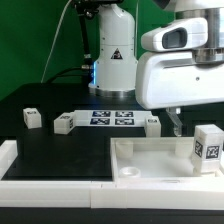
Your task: Assemble one leg
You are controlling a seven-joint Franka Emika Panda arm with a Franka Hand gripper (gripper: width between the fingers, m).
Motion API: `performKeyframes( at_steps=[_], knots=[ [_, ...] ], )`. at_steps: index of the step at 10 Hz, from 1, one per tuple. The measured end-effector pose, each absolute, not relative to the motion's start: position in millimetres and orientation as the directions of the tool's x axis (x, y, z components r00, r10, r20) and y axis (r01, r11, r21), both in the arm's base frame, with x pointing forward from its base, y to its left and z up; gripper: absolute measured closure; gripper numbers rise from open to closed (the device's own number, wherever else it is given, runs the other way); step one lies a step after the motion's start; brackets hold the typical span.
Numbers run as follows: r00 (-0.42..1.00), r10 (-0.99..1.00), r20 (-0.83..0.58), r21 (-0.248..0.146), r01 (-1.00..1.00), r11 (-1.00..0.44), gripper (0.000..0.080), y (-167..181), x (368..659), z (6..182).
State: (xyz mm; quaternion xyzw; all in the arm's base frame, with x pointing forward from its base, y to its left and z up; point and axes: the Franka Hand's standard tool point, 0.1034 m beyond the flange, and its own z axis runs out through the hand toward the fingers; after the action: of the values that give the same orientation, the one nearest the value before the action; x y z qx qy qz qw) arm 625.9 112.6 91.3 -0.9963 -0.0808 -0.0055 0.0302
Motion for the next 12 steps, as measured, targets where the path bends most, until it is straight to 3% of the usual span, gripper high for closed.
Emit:
performKeyframes(
  at_steps=[1, 6, 7, 8, 9, 12],
  knots=[
    [0.982, 0.166, -0.093, -0.066, 0.16, -0.985, 0.015, 111.8, 622.9, 89.8],
    [0.982, 0.175, -0.074, -0.068, 0.17, -0.983, 0.0174, 113.8, 627.0, 83.4],
    [0.982, 0.175, -0.074, -0.068, 0.17, -0.983, 0.0349, 113.8, 627.0, 83.4],
    [0.982, 0.175, -0.074, -0.068, 0.17, -0.983, 0.0349, 113.7, 627.0, 83.4],
    [0.985, 0.157, -0.075, -0.068, 0.153, -0.986, 0.0509, 113.8, 627.0, 83.4],
    [0.992, 0.099, -0.079, -0.067, 0.094, -0.993, 0.0508, 114.6, 626.9, 83.4]
  ],
)
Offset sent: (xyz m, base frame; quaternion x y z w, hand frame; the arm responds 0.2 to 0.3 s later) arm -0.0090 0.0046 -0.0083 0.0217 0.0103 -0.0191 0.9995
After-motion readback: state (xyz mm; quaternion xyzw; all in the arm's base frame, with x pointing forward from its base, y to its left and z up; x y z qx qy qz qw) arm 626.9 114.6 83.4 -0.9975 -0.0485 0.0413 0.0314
